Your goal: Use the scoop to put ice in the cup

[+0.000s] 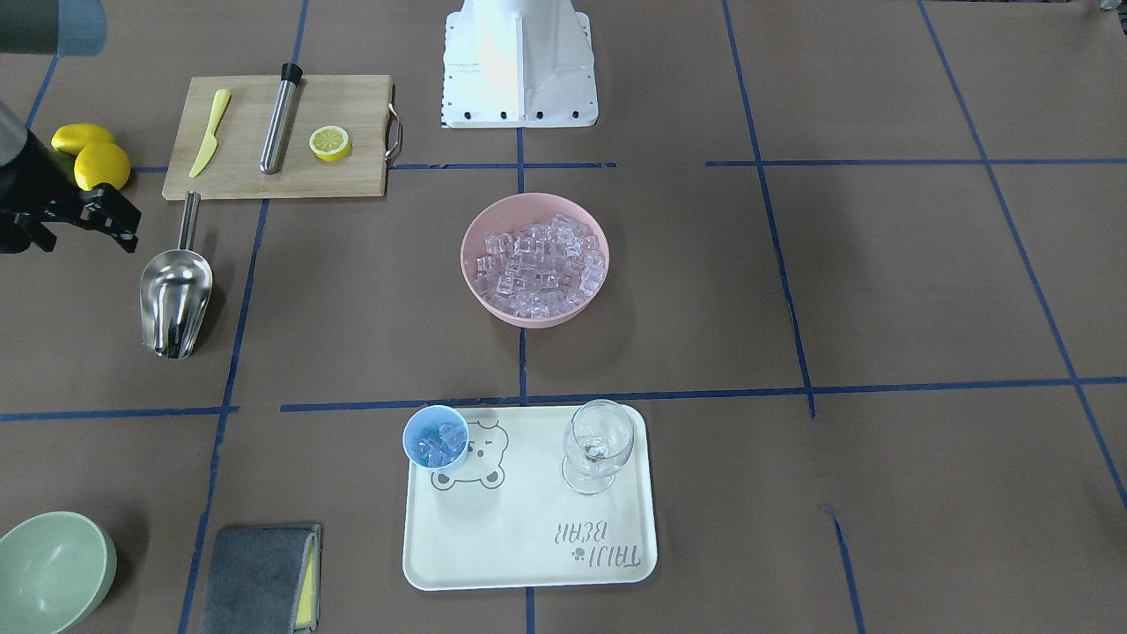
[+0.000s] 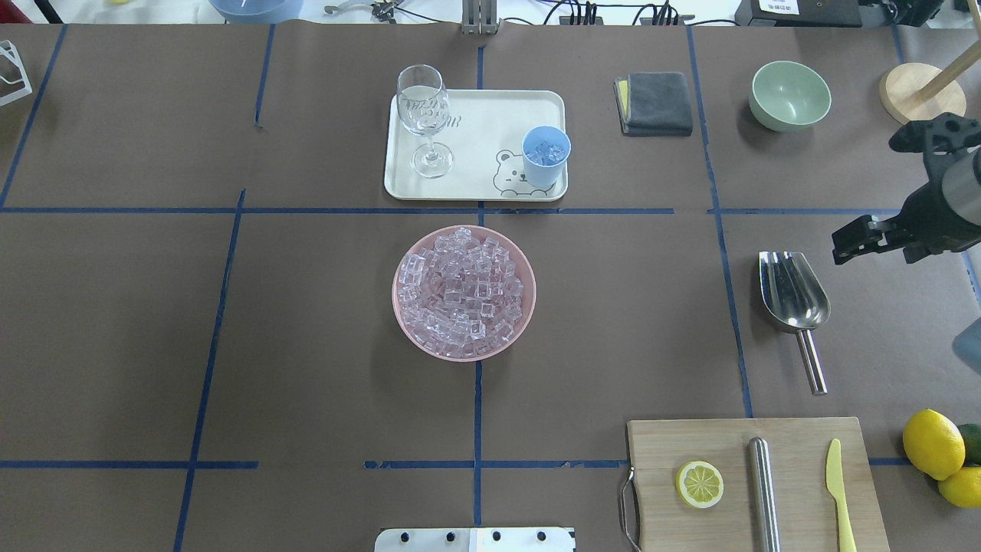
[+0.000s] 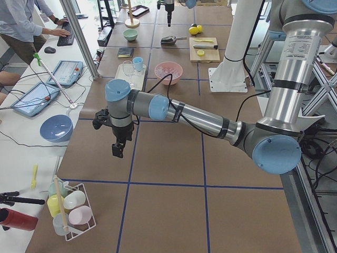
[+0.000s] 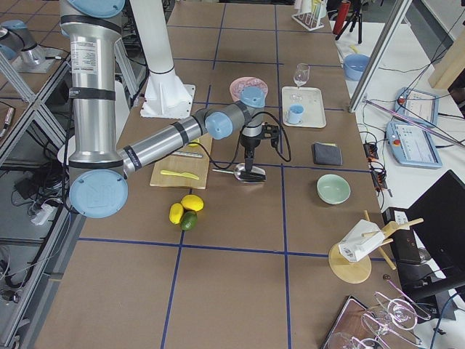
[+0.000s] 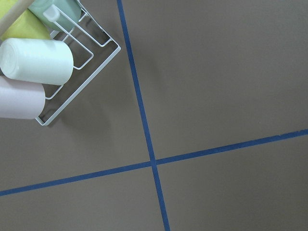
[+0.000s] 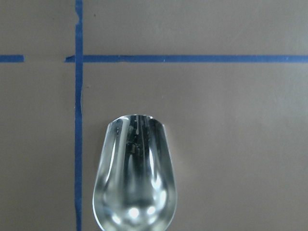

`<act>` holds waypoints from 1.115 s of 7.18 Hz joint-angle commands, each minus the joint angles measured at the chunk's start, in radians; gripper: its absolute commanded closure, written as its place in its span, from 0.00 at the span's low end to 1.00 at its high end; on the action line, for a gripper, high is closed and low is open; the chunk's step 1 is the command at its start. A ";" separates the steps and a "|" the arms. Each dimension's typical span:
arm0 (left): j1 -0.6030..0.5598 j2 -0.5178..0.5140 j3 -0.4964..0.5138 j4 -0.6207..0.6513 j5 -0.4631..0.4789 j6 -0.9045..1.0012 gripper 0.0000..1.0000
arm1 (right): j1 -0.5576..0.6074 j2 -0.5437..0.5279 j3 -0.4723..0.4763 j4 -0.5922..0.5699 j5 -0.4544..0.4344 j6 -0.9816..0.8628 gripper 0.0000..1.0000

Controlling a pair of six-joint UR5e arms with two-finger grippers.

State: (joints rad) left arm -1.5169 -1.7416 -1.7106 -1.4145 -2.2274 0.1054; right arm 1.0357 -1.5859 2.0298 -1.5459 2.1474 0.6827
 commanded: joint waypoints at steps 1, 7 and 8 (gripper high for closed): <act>-0.006 0.071 0.020 -0.003 -0.008 0.134 0.00 | 0.134 -0.009 -0.034 0.000 0.064 -0.179 0.00; -0.060 0.174 0.058 -0.072 -0.011 0.131 0.00 | 0.371 -0.009 -0.302 0.052 0.204 -0.505 0.00; -0.059 0.172 0.059 -0.072 -0.011 0.125 0.00 | 0.410 -0.008 -0.389 0.097 0.203 -0.503 0.00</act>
State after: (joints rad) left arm -1.5754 -1.5691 -1.6557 -1.4870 -2.2381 0.2353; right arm 1.4146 -1.5977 1.7326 -1.4949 2.3543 0.1800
